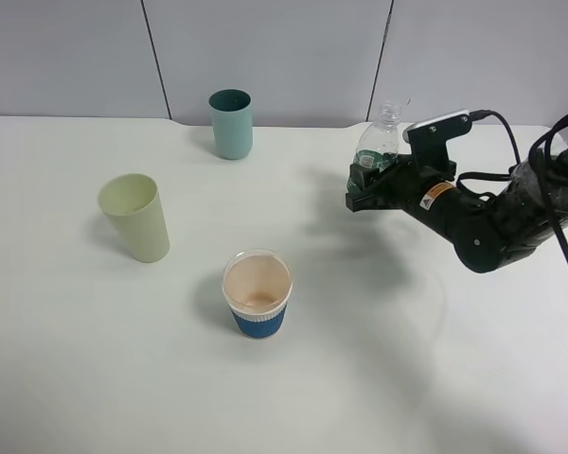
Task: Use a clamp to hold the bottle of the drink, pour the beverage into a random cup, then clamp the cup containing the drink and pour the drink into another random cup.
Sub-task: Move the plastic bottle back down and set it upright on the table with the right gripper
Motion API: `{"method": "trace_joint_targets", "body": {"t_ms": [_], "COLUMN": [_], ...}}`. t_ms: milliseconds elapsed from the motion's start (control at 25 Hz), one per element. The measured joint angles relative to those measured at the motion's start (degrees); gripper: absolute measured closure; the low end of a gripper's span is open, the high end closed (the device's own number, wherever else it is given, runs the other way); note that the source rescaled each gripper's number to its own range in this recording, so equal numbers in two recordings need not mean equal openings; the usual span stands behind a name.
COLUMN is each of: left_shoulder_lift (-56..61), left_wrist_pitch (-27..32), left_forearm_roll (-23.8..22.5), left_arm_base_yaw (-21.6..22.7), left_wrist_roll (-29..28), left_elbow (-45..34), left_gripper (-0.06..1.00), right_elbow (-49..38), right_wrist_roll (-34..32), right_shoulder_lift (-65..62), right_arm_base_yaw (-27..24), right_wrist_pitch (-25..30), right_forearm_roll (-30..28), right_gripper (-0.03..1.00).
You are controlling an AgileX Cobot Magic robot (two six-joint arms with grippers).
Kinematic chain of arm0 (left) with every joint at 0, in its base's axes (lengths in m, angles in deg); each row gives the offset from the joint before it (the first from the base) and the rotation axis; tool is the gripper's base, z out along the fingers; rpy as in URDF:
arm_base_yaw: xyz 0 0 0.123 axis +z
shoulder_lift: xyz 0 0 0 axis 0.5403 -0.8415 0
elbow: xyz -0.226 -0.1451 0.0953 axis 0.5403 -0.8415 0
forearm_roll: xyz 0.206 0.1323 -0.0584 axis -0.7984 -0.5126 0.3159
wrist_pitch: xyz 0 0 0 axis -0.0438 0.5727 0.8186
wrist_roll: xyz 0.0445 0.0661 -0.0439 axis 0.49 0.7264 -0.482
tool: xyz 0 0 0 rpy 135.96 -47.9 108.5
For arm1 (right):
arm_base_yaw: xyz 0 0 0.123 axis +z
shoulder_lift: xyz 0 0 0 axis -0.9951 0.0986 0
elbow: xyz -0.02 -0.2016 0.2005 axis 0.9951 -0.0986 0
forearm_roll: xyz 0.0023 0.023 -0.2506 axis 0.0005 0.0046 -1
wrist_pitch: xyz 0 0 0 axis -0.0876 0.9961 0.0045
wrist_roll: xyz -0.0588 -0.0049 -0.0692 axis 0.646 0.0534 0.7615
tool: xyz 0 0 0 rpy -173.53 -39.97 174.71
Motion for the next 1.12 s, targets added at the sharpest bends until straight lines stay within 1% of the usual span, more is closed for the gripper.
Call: {"method": "trace_joint_targets", "body": {"t_ms": [280, 320, 360, 480, 520, 560, 600, 680, 720, 800, 960, 1040, 1120], "left_shoulder_lift": [0.0, 0.0, 0.0, 0.0, 0.0, 0.0, 0.0, 0.0, 0.0, 0.0, 0.0, 0.0, 0.0], "left_wrist_pitch": [0.0, 0.0, 0.0, 0.0, 0.0, 0.0, 0.0, 0.0, 0.0, 0.0, 0.0, 0.0, 0.0], "left_forearm_roll": [0.0, 0.0, 0.0, 0.0, 0.0, 0.0, 0.0, 0.0, 0.0, 0.0, 0.0, 0.0, 0.0], "left_arm_base_yaw": [0.0, 0.0, 0.0, 0.0, 0.0, 0.0, 0.0, 0.0, 0.0, 0.0, 0.0, 0.0, 0.0], "left_wrist_roll": [0.0, 0.0, 0.0, 0.0, 0.0, 0.0, 0.0, 0.0, 0.0, 0.0, 0.0, 0.0, 0.0], "left_elbow": [0.0, 0.0, 0.0, 0.0, 0.0, 0.0, 0.0, 0.0, 0.0, 0.0, 0.0, 0.0, 0.0], "left_gripper": [-0.06, -0.06, -0.06, -0.06, -0.06, -0.06, -0.06, -0.06, -0.06, -0.06, -0.06, -0.06, -0.06], "right_elbow": [0.0, 0.0, 0.0, 0.0, 0.0, 0.0, 0.0, 0.0, 0.0, 0.0, -0.8, -1.1, -1.2], "right_wrist_roll": [0.0, 0.0, 0.0, 0.0, 0.0, 0.0, 0.0, 0.0, 0.0, 0.0, 0.0, 0.0, -0.3], "right_shoulder_lift": [0.1, 0.1, 0.1, 0.6, 0.6, 0.6, 0.6, 0.6, 0.6, 0.2, -2.9, -5.2, -7.7], "right_arm_base_yaw": [0.0, 0.0, 0.0, 0.0, 0.0, 0.0, 0.0, 0.0, 0.0, 0.0, 0.0, 0.0, 0.0], "right_wrist_pitch": [-0.2, -0.2, -0.1, 0.8, 1.2, 1.3, 1.3, 1.3, 1.3, 1.5, 3.6, 5.9, 9.4], "right_forearm_roll": [-0.2, -0.2, -0.2, 0.2, 0.6, 0.9, 0.9, 0.9, 0.9, 0.9, 0.9, 0.9, 0.9], "right_gripper": [0.97, 0.92, 0.8, 0.34, 0.22, 0.13, 0.08, 0.03, 0.02, 0.01, 0.0, 0.0, 0.0]}}
